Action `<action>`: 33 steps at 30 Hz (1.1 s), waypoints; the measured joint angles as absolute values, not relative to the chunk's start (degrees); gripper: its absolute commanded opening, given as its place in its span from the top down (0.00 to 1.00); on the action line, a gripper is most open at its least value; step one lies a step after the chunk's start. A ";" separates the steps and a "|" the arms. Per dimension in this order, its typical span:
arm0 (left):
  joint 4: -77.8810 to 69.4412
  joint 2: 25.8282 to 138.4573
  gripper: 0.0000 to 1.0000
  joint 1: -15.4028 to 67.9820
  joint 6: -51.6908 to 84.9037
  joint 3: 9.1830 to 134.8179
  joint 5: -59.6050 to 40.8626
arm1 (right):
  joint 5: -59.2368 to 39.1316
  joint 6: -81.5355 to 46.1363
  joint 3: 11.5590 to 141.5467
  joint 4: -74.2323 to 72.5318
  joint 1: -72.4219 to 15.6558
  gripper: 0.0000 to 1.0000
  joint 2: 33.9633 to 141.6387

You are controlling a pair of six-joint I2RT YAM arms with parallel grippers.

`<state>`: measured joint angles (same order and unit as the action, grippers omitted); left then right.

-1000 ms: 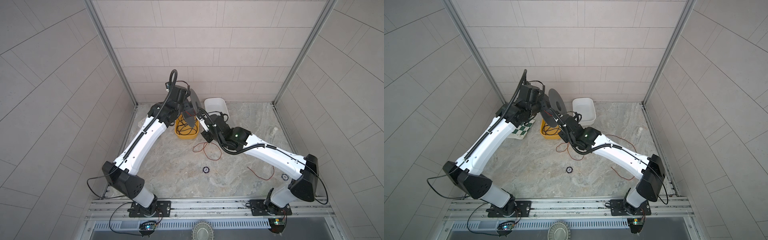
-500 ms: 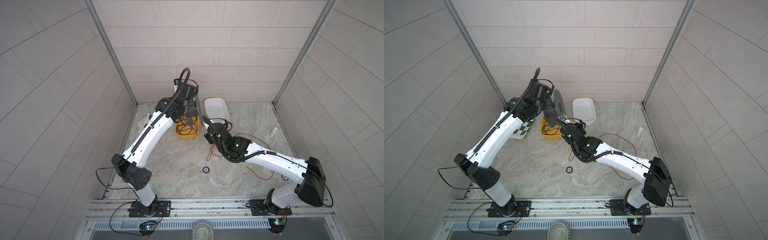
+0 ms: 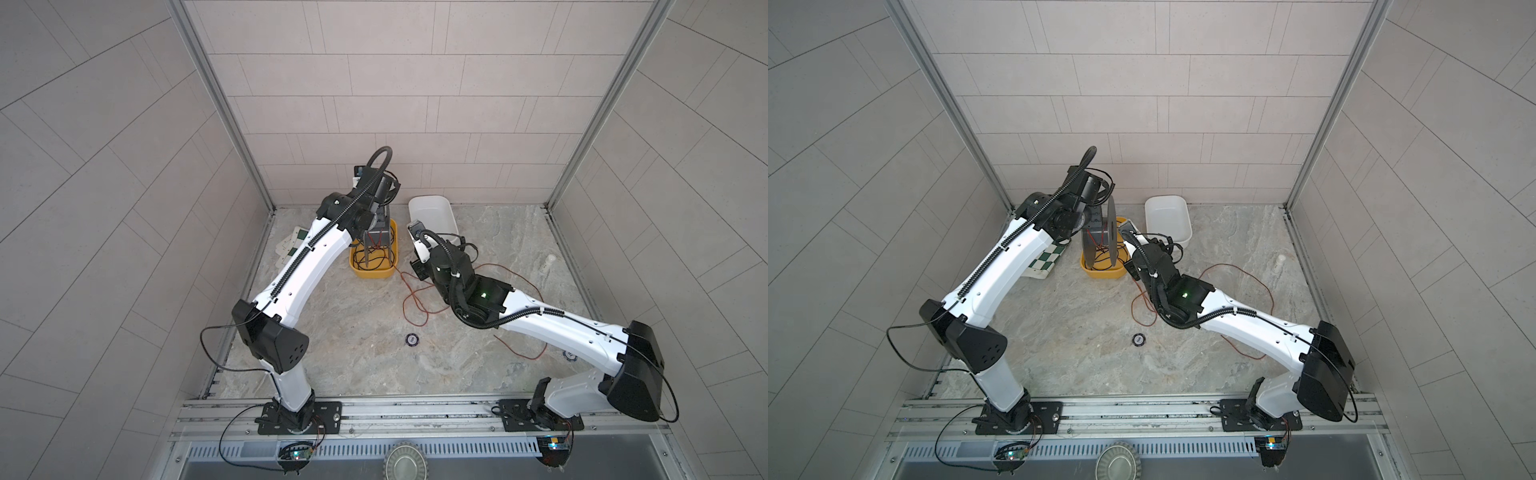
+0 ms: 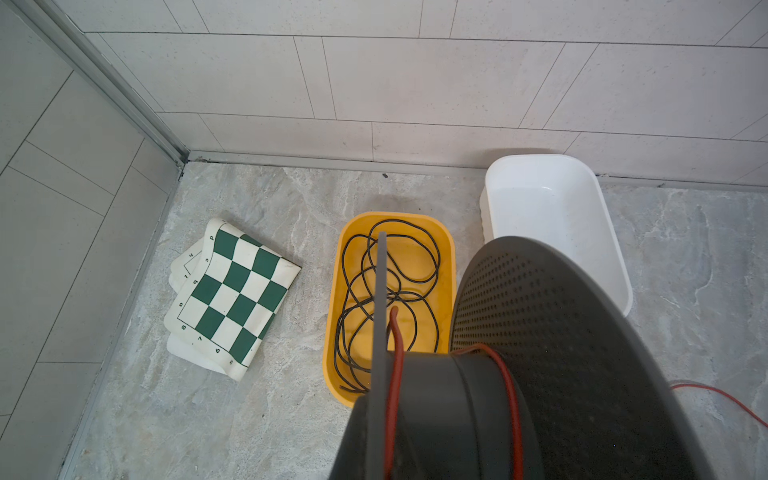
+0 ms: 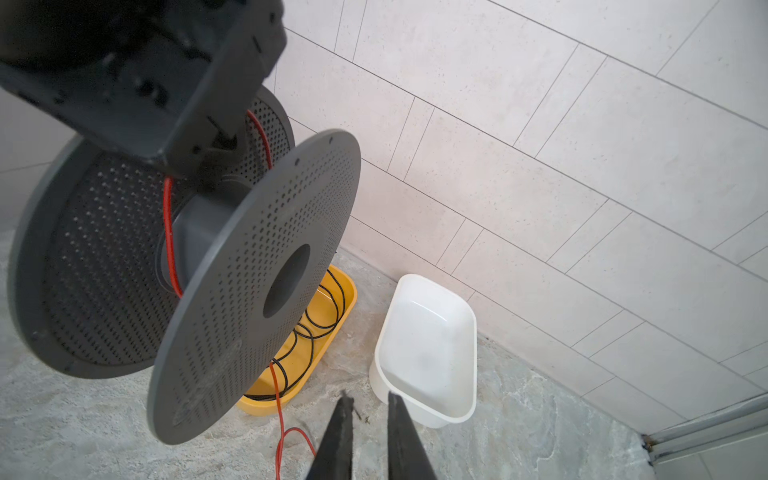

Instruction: Wrap the cables

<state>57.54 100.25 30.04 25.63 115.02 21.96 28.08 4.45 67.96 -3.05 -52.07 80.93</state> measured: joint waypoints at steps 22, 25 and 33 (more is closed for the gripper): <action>57.58 99.39 1.00 29.82 21.26 116.03 16.32 | -2.70 -9.82 57.87 5.10 -34.11 0.38 79.02; 57.65 98.39 1.00 29.39 20.36 116.18 14.04 | -5.43 -11.11 58.28 7.09 -32.60 0.38 81.87; 58.54 95.31 1.00 28.05 17.91 118.85 7.42 | -8.21 -15.35 60.03 13.19 -28.23 0.38 87.55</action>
